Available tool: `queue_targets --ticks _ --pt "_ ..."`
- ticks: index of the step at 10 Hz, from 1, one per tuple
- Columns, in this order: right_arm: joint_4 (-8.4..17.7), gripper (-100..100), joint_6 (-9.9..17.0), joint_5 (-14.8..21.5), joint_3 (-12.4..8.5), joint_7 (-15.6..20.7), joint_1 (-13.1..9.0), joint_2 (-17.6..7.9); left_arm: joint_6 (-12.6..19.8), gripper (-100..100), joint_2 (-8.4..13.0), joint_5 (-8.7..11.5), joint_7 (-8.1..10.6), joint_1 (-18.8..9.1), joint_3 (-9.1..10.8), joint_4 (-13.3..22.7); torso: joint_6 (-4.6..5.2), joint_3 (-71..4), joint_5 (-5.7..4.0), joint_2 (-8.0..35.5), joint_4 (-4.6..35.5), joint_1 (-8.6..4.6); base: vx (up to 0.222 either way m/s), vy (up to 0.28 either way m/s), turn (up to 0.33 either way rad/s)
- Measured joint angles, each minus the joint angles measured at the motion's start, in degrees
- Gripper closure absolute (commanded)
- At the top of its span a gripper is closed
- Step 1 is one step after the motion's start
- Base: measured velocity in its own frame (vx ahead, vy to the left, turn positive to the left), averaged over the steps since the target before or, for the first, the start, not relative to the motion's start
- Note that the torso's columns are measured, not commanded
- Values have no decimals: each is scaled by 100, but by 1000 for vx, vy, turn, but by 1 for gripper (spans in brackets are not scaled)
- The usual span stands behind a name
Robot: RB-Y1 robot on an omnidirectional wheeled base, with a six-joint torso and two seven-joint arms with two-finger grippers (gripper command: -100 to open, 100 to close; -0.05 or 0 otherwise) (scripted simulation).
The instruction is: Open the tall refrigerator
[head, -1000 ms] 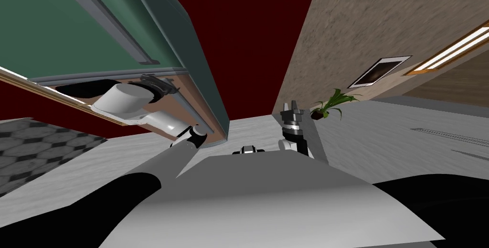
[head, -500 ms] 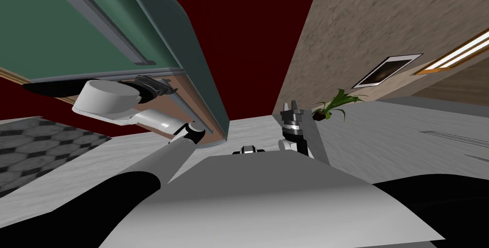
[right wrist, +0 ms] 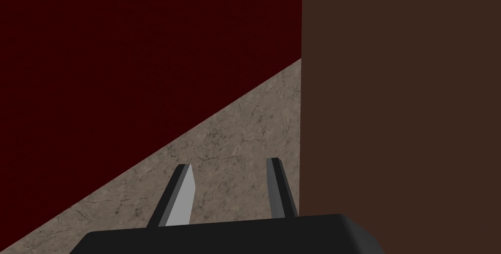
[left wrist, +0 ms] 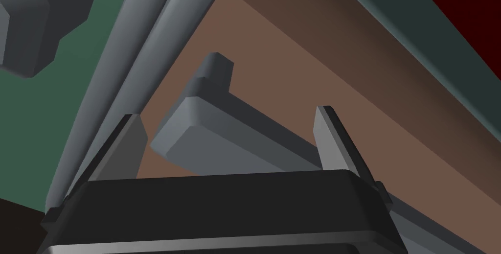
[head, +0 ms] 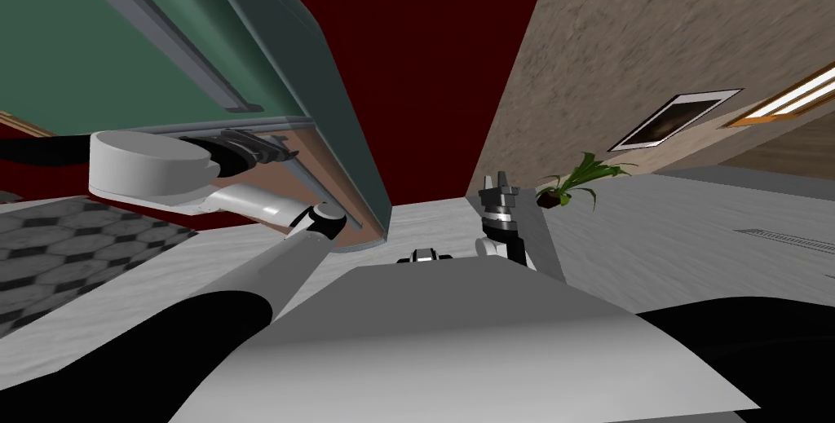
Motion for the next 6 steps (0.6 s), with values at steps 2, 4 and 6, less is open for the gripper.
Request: queue_targets --ticks 2,4,6 --pt "0 0 0 0 0 0 1 0 42 100 48 -53 18 -59 -22 -4 -4 -8 -6 -8 1 -7 39 15 3" --pt "0 0 0 0 -1 0 -2 -1 62 100 45 -4 9 -122 -31 -45 5 24 12 37 0 12 -186 150 -26" --pt "1 0 1 0 0 0 -3 -1 279 100 -2 195 -47 -171 5 -83 -27 29 23 36 7 20 -236 113 -22"
